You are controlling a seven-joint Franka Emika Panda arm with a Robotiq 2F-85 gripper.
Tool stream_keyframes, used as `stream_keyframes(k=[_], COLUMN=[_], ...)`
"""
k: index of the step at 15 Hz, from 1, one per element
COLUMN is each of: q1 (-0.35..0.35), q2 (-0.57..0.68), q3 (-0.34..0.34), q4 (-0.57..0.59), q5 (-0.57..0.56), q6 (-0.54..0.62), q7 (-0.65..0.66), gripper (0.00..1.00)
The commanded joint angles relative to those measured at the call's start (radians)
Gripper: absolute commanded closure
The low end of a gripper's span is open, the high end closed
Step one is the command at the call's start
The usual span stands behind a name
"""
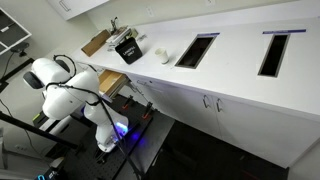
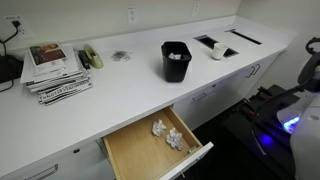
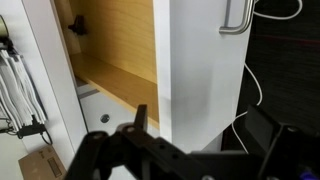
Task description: Open the second drawer from the right
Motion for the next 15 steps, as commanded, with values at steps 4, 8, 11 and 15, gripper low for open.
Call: stream_keyframes(k=[4, 8, 11, 15], q1=[0.007, -0.035, -0.065, -0.116], q2=[-0.106, -0.271, -0.39, -0.524], q3=[-0.043, -0.038, -0.041, -0.055], q4=[-0.089, -0.245, -0.356, -0.529], q5=[0.061, 0.126, 0.212, 0.264], q6=[0.12, 0.257, 0.255, 0.303], q7=[0.066, 0.146, 0.149, 0.175], gripper=[0.0, 0.0, 0.0, 0.0])
